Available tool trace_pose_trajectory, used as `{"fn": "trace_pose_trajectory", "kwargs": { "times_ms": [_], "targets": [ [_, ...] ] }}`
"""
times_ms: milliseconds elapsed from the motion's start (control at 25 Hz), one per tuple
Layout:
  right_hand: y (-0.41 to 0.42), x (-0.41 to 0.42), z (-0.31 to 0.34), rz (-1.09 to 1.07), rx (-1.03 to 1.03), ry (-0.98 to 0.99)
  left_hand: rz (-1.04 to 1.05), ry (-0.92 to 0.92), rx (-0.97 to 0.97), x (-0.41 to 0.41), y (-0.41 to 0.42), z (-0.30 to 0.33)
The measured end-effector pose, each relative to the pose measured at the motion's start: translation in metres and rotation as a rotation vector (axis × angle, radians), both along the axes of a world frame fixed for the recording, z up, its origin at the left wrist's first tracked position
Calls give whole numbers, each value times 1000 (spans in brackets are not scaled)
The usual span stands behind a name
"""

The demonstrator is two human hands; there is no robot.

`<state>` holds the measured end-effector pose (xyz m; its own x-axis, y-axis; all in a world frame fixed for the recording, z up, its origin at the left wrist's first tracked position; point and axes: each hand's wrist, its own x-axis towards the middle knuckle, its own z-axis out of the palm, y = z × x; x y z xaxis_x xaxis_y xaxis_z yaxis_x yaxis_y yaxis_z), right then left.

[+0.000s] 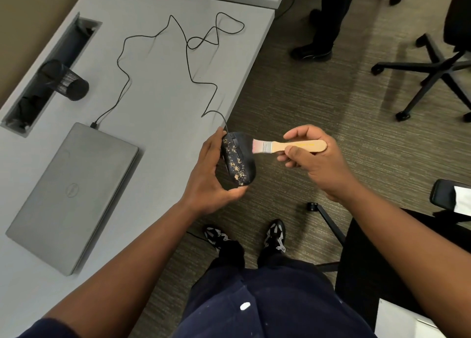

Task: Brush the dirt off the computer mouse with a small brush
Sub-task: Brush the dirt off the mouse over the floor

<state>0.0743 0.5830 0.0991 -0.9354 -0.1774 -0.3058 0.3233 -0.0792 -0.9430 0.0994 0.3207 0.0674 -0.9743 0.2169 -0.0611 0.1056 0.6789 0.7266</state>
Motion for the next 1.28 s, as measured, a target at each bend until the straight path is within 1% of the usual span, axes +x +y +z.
{"fn": "trace_pose_trajectory", "kwargs": {
  "times_ms": [80, 200, 280, 400, 520, 680, 880, 1000, 1120, 1200, 1280],
  "targets": [
    [0, -3, 3, -48, -23, 42, -8, -2, 4, 0, 1, 1],
    [-4, -9, 7, -19, -11, 111, -23, 1, -13, 0, 3, 4],
    [-6, -12, 8, 21, 28, 129, -34, 10, -23, -1, 3, 7],
    [1, -15, 10, 89, 114, 98, -42, 21, -12, -2, 2, 7],
    [9, -19, 12, 74, 227, 111, -75, 20, -27, 0, 1, 6],
    [-4, -25, 16, 20, 136, 123, -123, 32, -40, 1, 7, 6],
    [-1, -29, 14, -10, 261, 113, -107, 11, -42, 4, 6, 7],
    [0, -26, 17, 18, 184, 112, -109, 0, -24, 3, 4, 6],
    [-2, -21, 12, 55, 246, 112, -93, 1, -7, 3, 6, 9],
    [0, -18, 7, 31, 295, 118, -67, -8, -4, 3, 6, 9],
    [0, -14, 8, -24, 245, 112, -52, -10, -1, 2, 6, 9]
  ]
}}
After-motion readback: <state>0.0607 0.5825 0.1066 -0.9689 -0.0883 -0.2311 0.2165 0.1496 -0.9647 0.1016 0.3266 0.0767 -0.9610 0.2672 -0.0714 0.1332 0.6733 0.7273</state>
